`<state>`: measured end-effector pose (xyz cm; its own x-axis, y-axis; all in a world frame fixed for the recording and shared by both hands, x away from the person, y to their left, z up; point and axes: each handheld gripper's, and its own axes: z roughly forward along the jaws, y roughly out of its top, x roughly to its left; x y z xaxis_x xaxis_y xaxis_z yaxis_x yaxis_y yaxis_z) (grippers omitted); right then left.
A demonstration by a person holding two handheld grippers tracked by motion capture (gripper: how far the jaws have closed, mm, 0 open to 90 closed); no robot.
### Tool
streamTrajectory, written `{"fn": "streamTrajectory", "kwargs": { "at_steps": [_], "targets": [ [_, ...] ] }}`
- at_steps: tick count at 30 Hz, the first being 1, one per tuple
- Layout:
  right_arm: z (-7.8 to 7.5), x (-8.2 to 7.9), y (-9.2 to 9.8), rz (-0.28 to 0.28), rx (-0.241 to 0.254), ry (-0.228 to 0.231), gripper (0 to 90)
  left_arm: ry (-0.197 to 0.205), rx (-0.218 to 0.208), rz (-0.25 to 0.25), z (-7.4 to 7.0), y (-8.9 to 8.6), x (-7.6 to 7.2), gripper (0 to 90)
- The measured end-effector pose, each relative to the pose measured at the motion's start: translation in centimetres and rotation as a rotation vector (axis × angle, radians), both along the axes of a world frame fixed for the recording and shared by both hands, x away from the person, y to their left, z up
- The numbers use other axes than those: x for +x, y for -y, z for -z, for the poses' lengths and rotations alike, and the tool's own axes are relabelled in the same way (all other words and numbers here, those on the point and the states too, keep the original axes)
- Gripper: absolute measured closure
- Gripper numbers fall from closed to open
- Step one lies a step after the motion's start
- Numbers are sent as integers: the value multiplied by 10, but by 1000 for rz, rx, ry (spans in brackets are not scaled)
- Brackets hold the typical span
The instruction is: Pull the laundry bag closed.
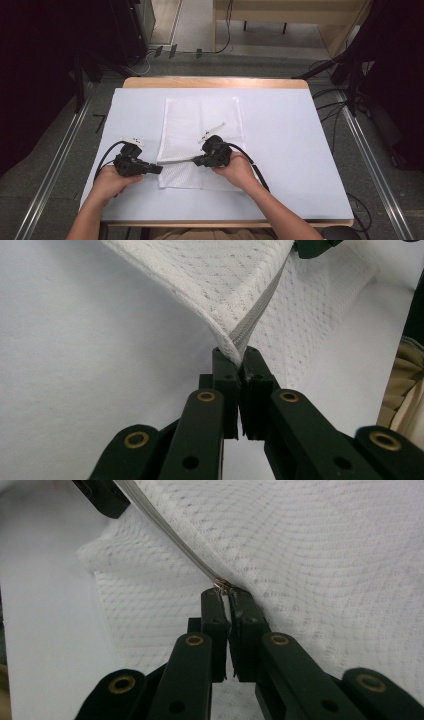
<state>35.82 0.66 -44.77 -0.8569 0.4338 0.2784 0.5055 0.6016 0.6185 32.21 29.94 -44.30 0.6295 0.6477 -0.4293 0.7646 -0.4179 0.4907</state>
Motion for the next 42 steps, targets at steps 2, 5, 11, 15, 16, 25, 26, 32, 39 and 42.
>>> {"fn": "streamTrajectory", "kwargs": {
  "at_steps": [2,5,11,15,16,25,26,32,39,42],
  "targets": [
    [0,0,2,3,-15,6,877,1,-2,-7,0,-1,0,882],
    [1,1,7,16,-17,-4,877,-1,0,-8,0,-1,-1,881],
    [2,3,19,42,-16,-8,877,-2,-7,-5,0,-1,-1,881],
    [2,4,25,49,-4,-15,877,-1,-9,-2,-1,-1,-1,881],
    [2,4,25,55,-6,-15,877,1,-8,-1,-2,-1,-1,881],
    [5,5,34,65,-17,-22,877,-5,-10,-3,-1,-3,-1,881],
    [5,5,35,69,-20,-27,877,-5,-10,-4,-1,-3,-1,881],
    [4,4,41,72,-24,-25,877,-13,-4,-2,-1,-3,-1,880],
    [4,2,46,69,-33,-17,877,-9,-6,-1,-1,-2,-2,879],
    [2,0,48,70,-30,-13,877,-7,-8,-4,-1,-3,-2,880]
  ]
}}
